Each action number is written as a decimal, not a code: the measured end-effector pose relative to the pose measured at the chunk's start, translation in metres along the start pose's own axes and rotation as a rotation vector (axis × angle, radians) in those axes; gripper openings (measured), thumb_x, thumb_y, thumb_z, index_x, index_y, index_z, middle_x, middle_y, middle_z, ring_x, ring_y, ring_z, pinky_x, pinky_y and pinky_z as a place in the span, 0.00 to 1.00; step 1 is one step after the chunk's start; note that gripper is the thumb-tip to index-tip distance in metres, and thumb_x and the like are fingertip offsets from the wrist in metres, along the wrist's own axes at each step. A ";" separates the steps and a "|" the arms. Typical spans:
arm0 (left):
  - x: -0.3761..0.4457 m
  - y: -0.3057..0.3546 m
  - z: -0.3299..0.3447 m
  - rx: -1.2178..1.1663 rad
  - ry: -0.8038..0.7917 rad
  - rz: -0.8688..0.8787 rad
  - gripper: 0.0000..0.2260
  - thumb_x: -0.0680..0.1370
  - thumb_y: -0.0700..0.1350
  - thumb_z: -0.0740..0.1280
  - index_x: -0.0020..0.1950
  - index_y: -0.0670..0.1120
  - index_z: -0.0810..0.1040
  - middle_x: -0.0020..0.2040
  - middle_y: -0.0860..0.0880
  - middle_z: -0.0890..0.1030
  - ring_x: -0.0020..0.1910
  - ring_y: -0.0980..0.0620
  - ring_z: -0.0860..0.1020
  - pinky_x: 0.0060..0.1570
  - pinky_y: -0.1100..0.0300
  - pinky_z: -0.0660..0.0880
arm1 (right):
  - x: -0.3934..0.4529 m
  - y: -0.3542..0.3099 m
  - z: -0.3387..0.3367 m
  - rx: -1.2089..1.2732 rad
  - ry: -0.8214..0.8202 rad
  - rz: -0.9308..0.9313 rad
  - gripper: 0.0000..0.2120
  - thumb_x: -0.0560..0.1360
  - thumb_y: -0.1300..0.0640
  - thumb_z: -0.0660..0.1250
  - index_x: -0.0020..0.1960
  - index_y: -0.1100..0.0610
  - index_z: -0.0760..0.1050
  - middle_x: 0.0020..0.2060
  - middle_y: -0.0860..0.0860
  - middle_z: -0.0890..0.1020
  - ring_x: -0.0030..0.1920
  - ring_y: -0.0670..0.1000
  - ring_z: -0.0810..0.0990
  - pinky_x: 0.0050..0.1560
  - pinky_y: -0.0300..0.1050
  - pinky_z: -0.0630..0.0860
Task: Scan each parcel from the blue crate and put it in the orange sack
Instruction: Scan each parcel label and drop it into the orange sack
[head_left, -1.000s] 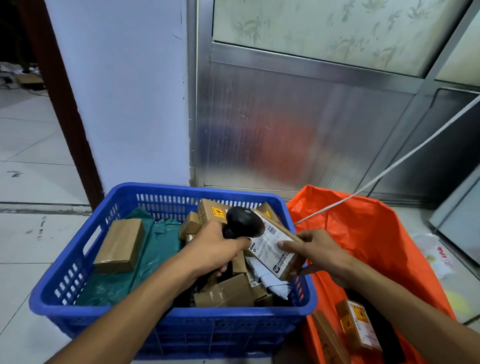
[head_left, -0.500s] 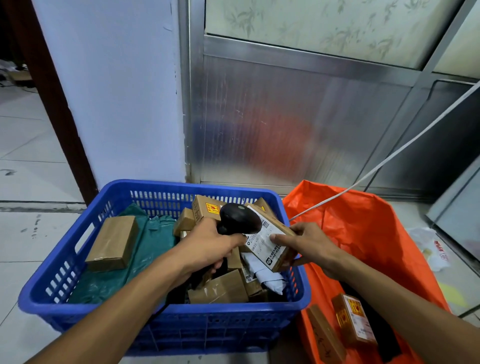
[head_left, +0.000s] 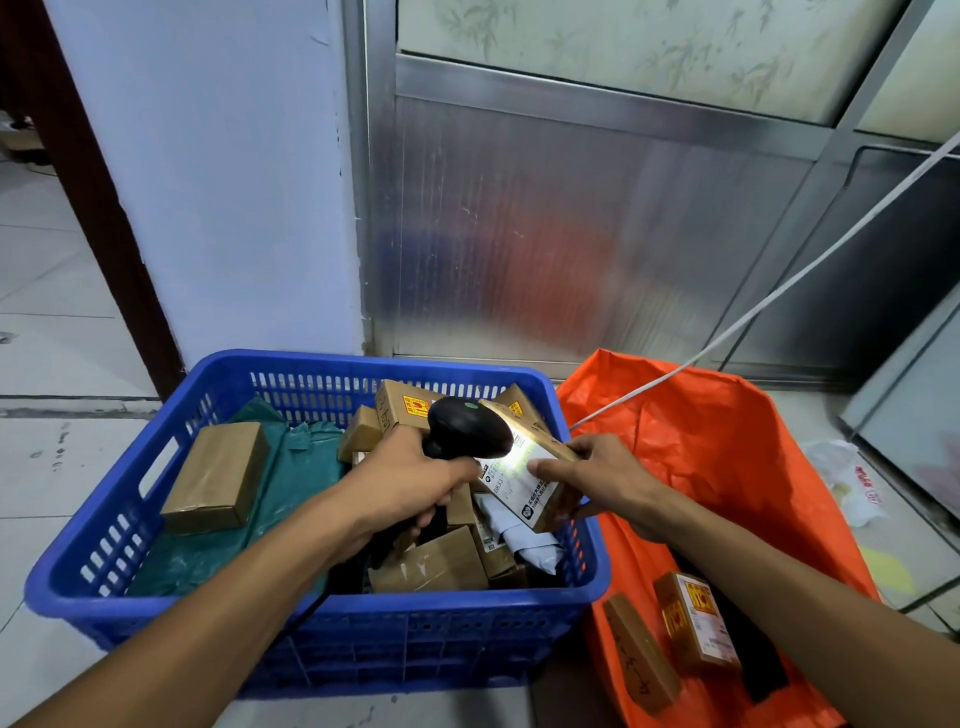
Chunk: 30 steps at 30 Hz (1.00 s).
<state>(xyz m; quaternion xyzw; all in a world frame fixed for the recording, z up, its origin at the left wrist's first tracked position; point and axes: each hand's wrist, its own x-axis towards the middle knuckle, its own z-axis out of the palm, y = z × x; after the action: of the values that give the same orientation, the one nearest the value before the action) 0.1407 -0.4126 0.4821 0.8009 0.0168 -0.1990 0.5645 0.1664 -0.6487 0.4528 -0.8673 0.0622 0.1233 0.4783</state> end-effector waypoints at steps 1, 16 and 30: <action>0.000 0.000 0.000 -0.004 0.000 0.004 0.12 0.77 0.46 0.72 0.39 0.42 0.75 0.30 0.45 0.72 0.22 0.51 0.68 0.25 0.61 0.67 | 0.000 0.001 0.000 -0.001 0.004 -0.001 0.17 0.73 0.50 0.75 0.54 0.60 0.77 0.39 0.54 0.87 0.38 0.52 0.87 0.41 0.52 0.84; -0.009 0.006 0.001 0.000 -0.005 0.028 0.08 0.79 0.45 0.71 0.44 0.41 0.76 0.28 0.48 0.74 0.22 0.53 0.68 0.23 0.62 0.68 | 0.005 0.003 -0.002 -0.025 0.044 0.029 0.16 0.72 0.50 0.76 0.51 0.61 0.78 0.37 0.54 0.87 0.39 0.53 0.86 0.45 0.57 0.84; -0.004 0.002 0.001 0.001 0.004 0.044 0.08 0.79 0.43 0.70 0.44 0.40 0.77 0.30 0.45 0.75 0.23 0.50 0.69 0.23 0.61 0.68 | 0.013 0.008 -0.023 0.015 0.125 0.063 0.12 0.72 0.52 0.76 0.50 0.59 0.80 0.38 0.55 0.85 0.40 0.53 0.84 0.47 0.58 0.84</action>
<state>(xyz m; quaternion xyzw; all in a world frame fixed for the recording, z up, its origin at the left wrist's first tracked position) 0.1371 -0.4136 0.4854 0.8018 0.0001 -0.1848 0.5684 0.1805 -0.6727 0.4545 -0.8673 0.1202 0.0831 0.4758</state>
